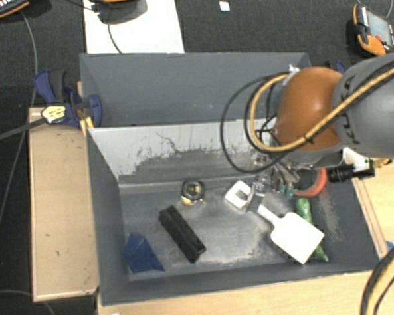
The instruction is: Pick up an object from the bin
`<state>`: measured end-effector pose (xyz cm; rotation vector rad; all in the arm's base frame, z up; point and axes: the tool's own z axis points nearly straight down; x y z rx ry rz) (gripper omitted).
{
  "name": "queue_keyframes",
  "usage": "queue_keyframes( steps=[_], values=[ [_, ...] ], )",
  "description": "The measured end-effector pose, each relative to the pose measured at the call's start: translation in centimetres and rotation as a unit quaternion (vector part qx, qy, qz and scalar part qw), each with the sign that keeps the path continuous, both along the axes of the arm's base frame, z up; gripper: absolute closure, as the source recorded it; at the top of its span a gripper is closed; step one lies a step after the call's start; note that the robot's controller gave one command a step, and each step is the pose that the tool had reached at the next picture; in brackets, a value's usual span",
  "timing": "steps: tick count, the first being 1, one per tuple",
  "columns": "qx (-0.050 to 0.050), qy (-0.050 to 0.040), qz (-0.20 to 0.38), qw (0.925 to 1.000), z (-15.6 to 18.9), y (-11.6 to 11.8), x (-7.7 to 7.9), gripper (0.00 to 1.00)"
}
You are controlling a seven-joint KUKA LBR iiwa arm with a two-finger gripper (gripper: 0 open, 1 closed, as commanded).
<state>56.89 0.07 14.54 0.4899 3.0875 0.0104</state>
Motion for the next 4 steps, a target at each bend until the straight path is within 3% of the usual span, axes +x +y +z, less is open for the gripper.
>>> queue_keyframes(
  steps=[1, 2, 3, 4],
  values=[
    [-0.002, 0.0050, 0.126, 0.9920, -6.95, -1.31, -0.17, 0.00],
    [0.002, 0.0000, -0.090, 0.9959, -7.43, -1.40, 0.35, 0.00],
    [-0.002, 0.0019, 0.103, 0.9947, -6.82, -1.38, 0.04, 1.00],
    [-0.002, 0.0019, 0.102, 0.9947, -6.82, -1.38, 0.04, 1.00]
  ],
)
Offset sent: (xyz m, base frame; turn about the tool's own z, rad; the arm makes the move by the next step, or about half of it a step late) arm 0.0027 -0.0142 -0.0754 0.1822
